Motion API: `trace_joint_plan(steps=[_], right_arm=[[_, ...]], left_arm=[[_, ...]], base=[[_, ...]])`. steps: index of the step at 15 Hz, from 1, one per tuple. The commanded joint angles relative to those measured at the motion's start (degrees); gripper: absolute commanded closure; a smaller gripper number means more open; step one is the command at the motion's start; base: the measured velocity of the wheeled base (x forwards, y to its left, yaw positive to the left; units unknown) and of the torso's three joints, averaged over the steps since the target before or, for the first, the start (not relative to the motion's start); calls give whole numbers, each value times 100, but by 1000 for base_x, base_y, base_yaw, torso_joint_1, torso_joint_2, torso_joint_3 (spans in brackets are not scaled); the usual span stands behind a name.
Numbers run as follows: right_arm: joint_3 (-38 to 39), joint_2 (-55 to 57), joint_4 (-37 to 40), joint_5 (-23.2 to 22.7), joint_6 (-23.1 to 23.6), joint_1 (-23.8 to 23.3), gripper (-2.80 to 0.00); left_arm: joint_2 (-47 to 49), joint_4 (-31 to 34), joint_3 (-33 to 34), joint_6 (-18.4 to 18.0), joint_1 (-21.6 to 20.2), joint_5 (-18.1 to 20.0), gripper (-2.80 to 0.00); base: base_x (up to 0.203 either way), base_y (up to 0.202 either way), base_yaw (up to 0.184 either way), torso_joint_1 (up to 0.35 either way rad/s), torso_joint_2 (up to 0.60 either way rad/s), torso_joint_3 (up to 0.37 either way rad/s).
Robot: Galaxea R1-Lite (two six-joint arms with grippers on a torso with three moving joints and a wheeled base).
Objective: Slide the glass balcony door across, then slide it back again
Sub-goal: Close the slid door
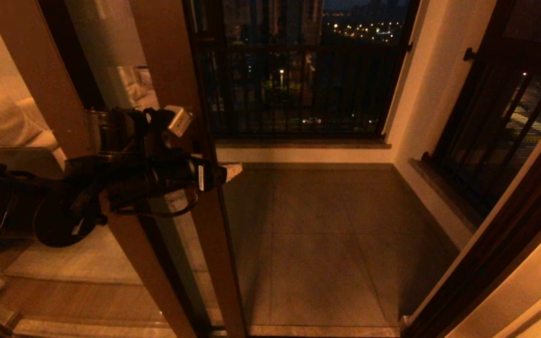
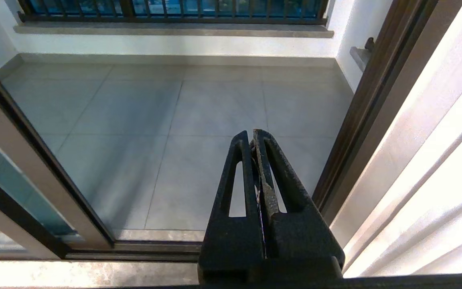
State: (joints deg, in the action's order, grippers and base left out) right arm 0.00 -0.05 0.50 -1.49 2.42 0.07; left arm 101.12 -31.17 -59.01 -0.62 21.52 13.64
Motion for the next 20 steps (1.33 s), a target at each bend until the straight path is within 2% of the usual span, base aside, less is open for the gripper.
trace_joint_plan(steps=[1,11,15,18,20], right_arm=[[18,-4,-6,-1,4,1,0],[18,-4,-5,-9,4,1,0],[18,-4,3,-1,4,1,0],[18,-4,-6,-1,4,1,0],[18,-4,2,-1,4,1,0]], left_arm=[[30,-14,-14,1,44,-55,-280],[176,-21,-115,9,490,-55,-280],[238,-21,-207,1,529,-84,-280],[29,-21,-36,43,496,-217,-280],[-99,-16,112,137,402,-449,-280]], base=[[0,0,0,0,0,0],[0,0,0,0,0,0],[0,0,0,0,0,0],[0,0,0,0,0,0],[0,0,0,0,0,0]])
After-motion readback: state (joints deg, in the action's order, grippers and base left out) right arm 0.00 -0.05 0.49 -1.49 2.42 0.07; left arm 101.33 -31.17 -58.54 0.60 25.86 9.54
